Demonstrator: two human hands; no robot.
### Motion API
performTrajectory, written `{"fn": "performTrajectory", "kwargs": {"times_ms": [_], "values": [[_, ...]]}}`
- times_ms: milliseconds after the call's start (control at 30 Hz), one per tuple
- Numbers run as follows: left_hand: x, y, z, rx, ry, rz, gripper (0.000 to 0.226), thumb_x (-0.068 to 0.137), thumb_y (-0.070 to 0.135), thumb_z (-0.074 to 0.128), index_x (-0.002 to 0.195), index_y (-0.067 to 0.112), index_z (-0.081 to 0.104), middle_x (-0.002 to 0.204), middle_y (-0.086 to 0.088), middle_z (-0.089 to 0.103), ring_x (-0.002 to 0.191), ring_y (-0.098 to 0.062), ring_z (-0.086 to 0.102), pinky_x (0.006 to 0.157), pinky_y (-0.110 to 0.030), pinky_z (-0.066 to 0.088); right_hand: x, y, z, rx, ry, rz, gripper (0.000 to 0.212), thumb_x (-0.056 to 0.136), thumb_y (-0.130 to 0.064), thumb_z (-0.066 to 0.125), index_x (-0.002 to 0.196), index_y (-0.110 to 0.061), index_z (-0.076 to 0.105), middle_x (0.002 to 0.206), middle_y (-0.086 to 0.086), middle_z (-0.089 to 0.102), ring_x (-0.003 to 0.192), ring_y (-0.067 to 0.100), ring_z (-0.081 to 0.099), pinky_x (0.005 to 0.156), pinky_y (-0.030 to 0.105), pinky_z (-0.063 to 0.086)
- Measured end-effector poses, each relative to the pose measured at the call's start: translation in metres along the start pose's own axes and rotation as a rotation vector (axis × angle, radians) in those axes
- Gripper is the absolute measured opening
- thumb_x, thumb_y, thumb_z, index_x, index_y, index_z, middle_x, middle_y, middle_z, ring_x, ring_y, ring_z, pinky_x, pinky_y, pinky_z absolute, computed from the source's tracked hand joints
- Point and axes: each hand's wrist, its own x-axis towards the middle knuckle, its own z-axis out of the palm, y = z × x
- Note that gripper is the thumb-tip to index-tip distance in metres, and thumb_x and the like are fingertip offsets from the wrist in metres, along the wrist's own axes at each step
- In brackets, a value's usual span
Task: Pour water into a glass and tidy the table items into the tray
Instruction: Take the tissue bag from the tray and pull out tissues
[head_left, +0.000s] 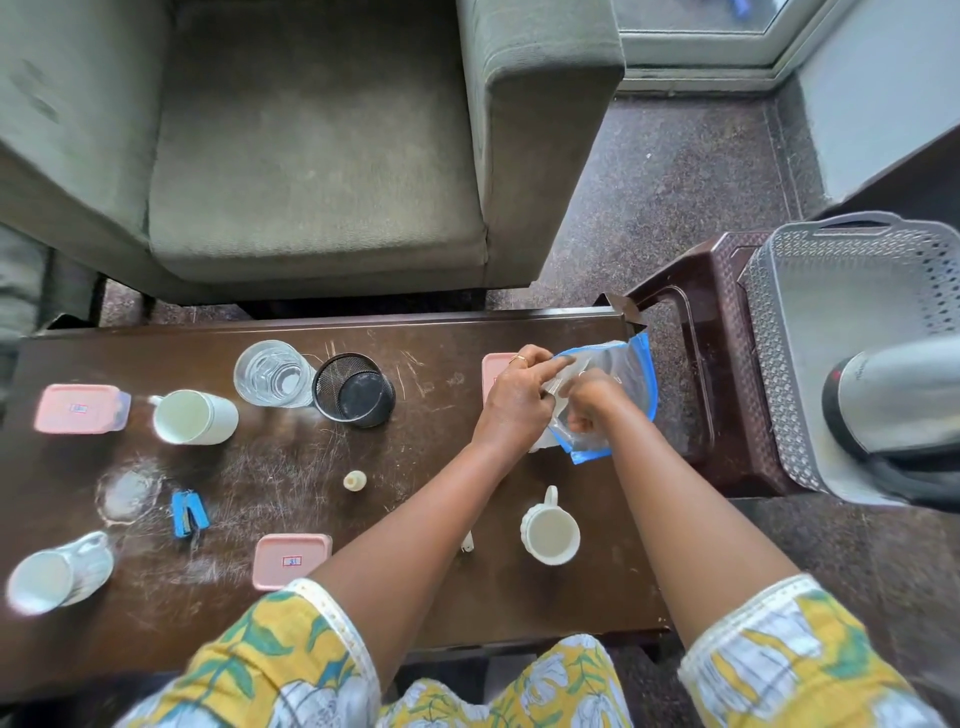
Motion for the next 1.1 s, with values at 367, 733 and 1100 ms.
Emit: {"fn": "performTrajectory", "kwargs": {"times_ms": [367, 733, 1100], "values": [[0.004, -0.005, -0.001, -0.001, 0.017, 0.013, 0.052, 0.077, -0.013, 0.051, 0.121, 0.013, 0.061, 0.104, 0.001, 0.050, 0.082, 0.011, 0.029, 0.080, -0.003, 0.027, 0.017, -0.009, 0.014, 0.429, 0.207, 0.028, 0.032, 0.094, -0.012, 0.046, 0.124, -0.001, 0.052, 0.125, 0.019, 0.056, 0.111, 0.034, 0.058, 0.090, 0.042, 0.052], [0.007, -0.014, -0.003, 0.048, 0.015, 0.014, 0.051, 0.079, -0.007, 0.054, 0.122, 0.019, 0.059, 0.100, 0.012, 0.041, 0.086, -0.007, 0.046, 0.082, -0.021, 0.047, 0.027, -0.008, 0.010, 0.454, 0.204, 0.100, 0.026, 0.096, -0.011, 0.042, 0.114, -0.003, 0.059, 0.090, 0.015, 0.058, 0.067, 0.026, 0.054, 0.055, 0.030, 0.050], [0.012, -0.021, -0.003, 0.031, 0.038, 0.023, 0.051, 0.079, -0.007, 0.055, 0.122, 0.019, 0.060, 0.099, 0.012, 0.042, 0.090, -0.011, 0.049, 0.080, -0.020, 0.047, 0.037, -0.011, 0.011, 0.198, 0.247, 0.165, 0.017, 0.094, -0.005, 0.048, 0.106, 0.001, 0.059, 0.076, 0.014, 0.059, 0.050, 0.023, 0.053, 0.028, 0.022, 0.036]]}}
